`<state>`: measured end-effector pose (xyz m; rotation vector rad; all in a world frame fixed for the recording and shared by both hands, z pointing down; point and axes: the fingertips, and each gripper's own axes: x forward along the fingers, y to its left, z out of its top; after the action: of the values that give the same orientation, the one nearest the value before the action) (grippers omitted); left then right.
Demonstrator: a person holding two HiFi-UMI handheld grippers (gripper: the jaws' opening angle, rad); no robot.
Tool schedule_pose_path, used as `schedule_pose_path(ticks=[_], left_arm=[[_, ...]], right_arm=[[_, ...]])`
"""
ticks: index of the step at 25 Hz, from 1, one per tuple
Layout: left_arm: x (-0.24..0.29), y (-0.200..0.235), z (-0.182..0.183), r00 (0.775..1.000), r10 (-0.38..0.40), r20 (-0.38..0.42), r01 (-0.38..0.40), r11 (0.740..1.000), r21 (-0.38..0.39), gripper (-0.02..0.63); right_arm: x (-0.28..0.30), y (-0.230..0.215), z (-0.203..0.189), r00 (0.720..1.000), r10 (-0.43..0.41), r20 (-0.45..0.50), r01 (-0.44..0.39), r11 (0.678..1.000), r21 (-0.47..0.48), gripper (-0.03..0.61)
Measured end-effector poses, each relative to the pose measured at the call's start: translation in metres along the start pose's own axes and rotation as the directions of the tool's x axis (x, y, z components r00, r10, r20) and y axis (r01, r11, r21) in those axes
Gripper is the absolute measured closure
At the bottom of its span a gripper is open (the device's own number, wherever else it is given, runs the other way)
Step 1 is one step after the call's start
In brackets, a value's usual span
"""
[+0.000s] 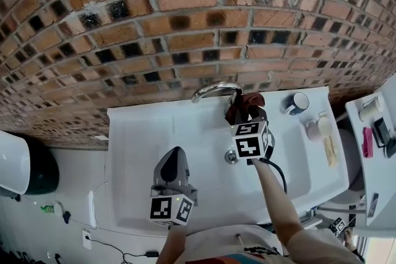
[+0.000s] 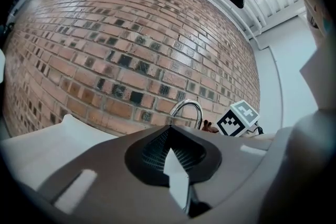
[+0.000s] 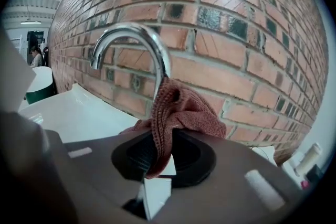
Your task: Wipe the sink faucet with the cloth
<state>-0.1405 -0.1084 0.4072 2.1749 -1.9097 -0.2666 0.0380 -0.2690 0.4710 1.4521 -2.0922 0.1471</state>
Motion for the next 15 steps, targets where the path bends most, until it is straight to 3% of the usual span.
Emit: schedule_pose_path(ticks=[2,7,15], left_arm=[[0.002,0.003,-0.002,1.0,0.005,-0.005,-0.005,1.0,-0.001,0.609],[0.004,0.011,-0.003,1.0,0.026,-0.004,-0.026,1.0,-0.006,0.609],[0.007,0.013,-0.006,1.0,0.028,-0.01,-0.028,1.0,-0.009,0.609]], right_arm=[[0.001,0.004,-0.002,1.0,0.003,0.005,-0.003,1.0,0.008,0.532],[-0.004,0.011,-0.004,0.997,0.07,0.04,-0.076,0.982,0.171,0.532],[-0.005,0.024,-0.01,0.993,0.108,0.051,-0.117,0.964,0.237,0.532]])
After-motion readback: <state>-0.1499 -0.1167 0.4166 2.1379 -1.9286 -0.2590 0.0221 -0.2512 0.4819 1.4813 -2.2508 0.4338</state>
